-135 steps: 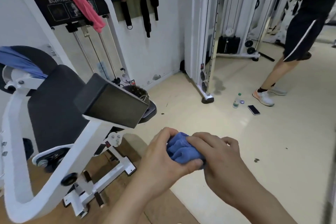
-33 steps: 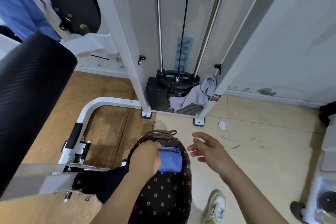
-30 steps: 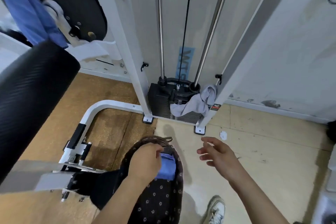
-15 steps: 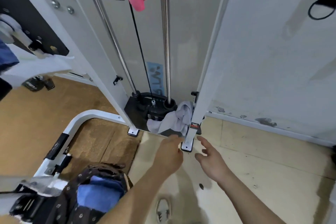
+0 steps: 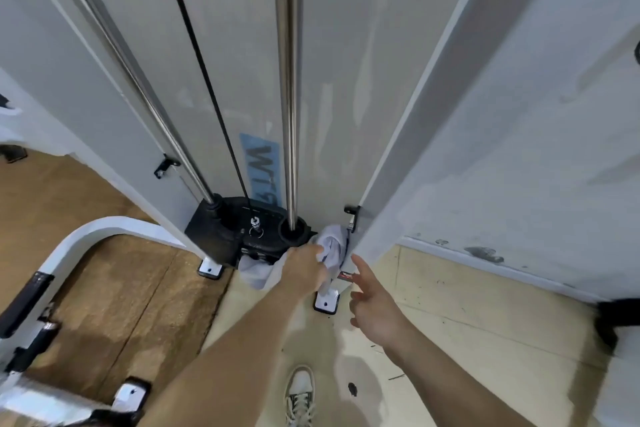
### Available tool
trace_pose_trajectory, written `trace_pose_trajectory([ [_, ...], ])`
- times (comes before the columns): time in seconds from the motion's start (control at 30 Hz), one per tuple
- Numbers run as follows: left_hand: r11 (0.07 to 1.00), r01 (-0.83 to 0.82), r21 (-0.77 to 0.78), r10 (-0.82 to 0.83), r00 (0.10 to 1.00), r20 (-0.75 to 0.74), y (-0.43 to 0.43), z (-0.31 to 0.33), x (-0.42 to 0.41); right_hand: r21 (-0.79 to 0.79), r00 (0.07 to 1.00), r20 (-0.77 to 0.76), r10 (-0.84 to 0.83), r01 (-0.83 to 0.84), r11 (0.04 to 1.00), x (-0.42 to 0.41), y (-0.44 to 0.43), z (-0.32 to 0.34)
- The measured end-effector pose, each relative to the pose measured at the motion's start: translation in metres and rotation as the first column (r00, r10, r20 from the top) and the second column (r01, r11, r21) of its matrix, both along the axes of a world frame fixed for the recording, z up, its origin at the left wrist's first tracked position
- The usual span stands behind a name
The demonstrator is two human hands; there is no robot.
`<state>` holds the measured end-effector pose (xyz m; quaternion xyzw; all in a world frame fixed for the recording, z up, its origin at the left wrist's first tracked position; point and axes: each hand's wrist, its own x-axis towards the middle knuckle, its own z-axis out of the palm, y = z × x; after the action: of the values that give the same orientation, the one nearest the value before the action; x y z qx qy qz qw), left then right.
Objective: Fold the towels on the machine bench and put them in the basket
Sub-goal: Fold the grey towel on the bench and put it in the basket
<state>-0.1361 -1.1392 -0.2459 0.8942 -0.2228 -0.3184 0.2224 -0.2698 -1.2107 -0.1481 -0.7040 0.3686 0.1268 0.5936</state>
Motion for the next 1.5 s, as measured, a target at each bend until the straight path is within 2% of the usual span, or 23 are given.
trace_pose_trajectory([
  [0.07, 0.950, -0.224, -0.218, 0.194, 0.969, -0.153, 0.013, 0.030, -0.009, -0.006, 1.000, 0.013, 0.008, -0.008, 1.000, 0.001, 0.002, 0.008],
  [0.13, 0.842, -0.366, -0.396, 0.261, 0.919, -0.295, 0.027, 0.076, -0.027, -0.009, 0.998, 0.067, 0.010, -0.010, 1.000, 0.003, 0.001, 0.023],
  [0.23, 0.702, -0.456, -0.546, 0.258, 0.878, -0.402, 0.046, 0.148, -0.062, 0.216, 0.988, 0.150, -0.021, -0.012, 0.976, 0.002, -0.001, 0.062],
  [0.33, 0.560, -0.541, -0.628, 0.355, 0.841, -0.408, 0.061, 0.208, -0.104, 0.314, 0.961, 0.253, 0.111, -0.190, 0.930, -0.019, -0.005, 0.109],
  [0.4, 0.478, -0.614, -0.628, 0.446, 0.786, -0.429, 0.067, 0.237, -0.132, 0.213, 0.919, 0.312, 0.241, -0.315, 0.925, -0.038, -0.006, 0.135],
  [0.47, 0.430, -0.645, -0.632, 0.458, 0.759, -0.463, 0.075, 0.260, -0.161, -0.013, 0.851, 0.333, 0.406, -0.427, 0.904, -0.051, -0.003, 0.159],
  [0.53, 0.442, -0.622, -0.646, 0.428, 0.779, -0.458, 0.088, 0.279, -0.190, -0.216, 0.772, 0.307, 0.557, -0.513, 0.831, -0.059, 0.003, 0.181],
  [0.6, 0.473, -0.619, -0.627, 0.460, 0.780, -0.424, 0.110, 0.295, -0.219, -0.312, 0.669, 0.273, 0.692, -0.619, 0.721, -0.066, 0.015, 0.202],
  [0.7, 0.520, -0.610, -0.597, 0.511, 0.783, -0.355, 0.148, 0.314, -0.262, -0.337, 0.483, 0.259, 0.837, -0.767, 0.547, -0.077, 0.045, 0.234],
  [0.77, 0.573, -0.590, -0.569, 0.509, 0.800, -0.317, 0.174, 0.325, -0.298, -0.312, 0.317, 0.210, 0.925, -0.875, 0.370, -0.090, 0.071, 0.252],
  [0.8, 0.556, -0.605, -0.569, 0.526, 0.787, -0.322, 0.186, 0.329, -0.317, -0.305, 0.212, 0.170, 0.962, -0.917, 0.256, -0.099, 0.086, 0.261],
  [0.83, 0.498, -0.643, -0.582, 0.571, 0.748, -0.337, 0.197, 0.332, -0.336, -0.315, 0.119, 0.117, 0.986, -0.937, 0.151, -0.109, 0.101, 0.268],
  [0.87, 0.412, -0.692, -0.593, 0.638, 0.684, -0.355, 0.208, 0.335, -0.355, -0.346, 0.064, 0.077, 0.995, -0.934, 0.087, -0.118, 0.115, 0.271],
  [0.9, 0.312, -0.733, -0.604, 0.708, 0.603, -0.366, 0.218, 0.338, -0.373, -0.401, 0.054, 0.055, 0.997, -0.913, 0.072, -0.126, 0.130, 0.271],
  [0.97, 0.129, -0.767, -0.628, 0.832, 0.428, -0.352, 0.239, 0.335, -0.409, -0.542, 0.112, 0.065, 0.992, -0.830, 0.129, -0.144, 0.161, 0.269],
  [1.0, 0.054, -0.767, -0.639, 0.871, 0.349, -0.345, 0.251, 0.334, -0.426, -0.614, 0.130, 0.071, 0.989, -0.776, 0.146, -0.155, 0.178, 0.269],
  [1.07, -0.055, -0.752, -0.657, 0.919, 0.219, -0.327, 0.274, 0.335, -0.461, -0.696, 0.095, 0.088, 0.992, -0.706, 0.129, -0.183, 0.216, 0.269],
  [1.13, -0.098, -0.737, -0.669, 0.949, 0.132, -0.285, 0.296, 0.339, -0.495, -0.600, 0.004, 0.121, 0.993, -0.796, 0.076, -0.212, 0.261, 0.265],
  [1.2, -0.080, -0.741, -0.667, 0.969, 0.098, -0.225, 0.318, 0.339, -0.530, -0.289, 0.035, 0.256, 0.966, -0.951, 0.111, -0.249, 0.310, 0.263],
  [1.27, -0.076, -0.752, -0.654, 0.981, 0.062, -0.186, 0.344, 0.332, -0.567, -0.064, 0.074, 0.344, 0.936, -0.993, 0.102, -0.288, 0.360, 0.267],
  [1.37, -0.123, -0.736, -0.666, 0.982, 0.008, -0.189, 0.393, 0.326, -0.625, 0.043, 0.032, 0.414, 0.910, -0.999, 0.016, -0.343, 0.429, 0.266],
  [1.47, -0.157, -0.693, -0.704, 0.957, 0.069, -0.281, 0.443, 0.336, -0.674, 0.178, 0.114, 0.442, 0.890, -0.983, 0.037, -0.384, 0.490, 0.266],
  [1.5, -0.168, -0.679, -0.714, 0.958, 0.060, -0.282, 0.458, 0.340, -0.688, 0.235, 0.146, 0.461, 0.875, -0.971, 0.038, -0.395, 0.508, 0.271],
])
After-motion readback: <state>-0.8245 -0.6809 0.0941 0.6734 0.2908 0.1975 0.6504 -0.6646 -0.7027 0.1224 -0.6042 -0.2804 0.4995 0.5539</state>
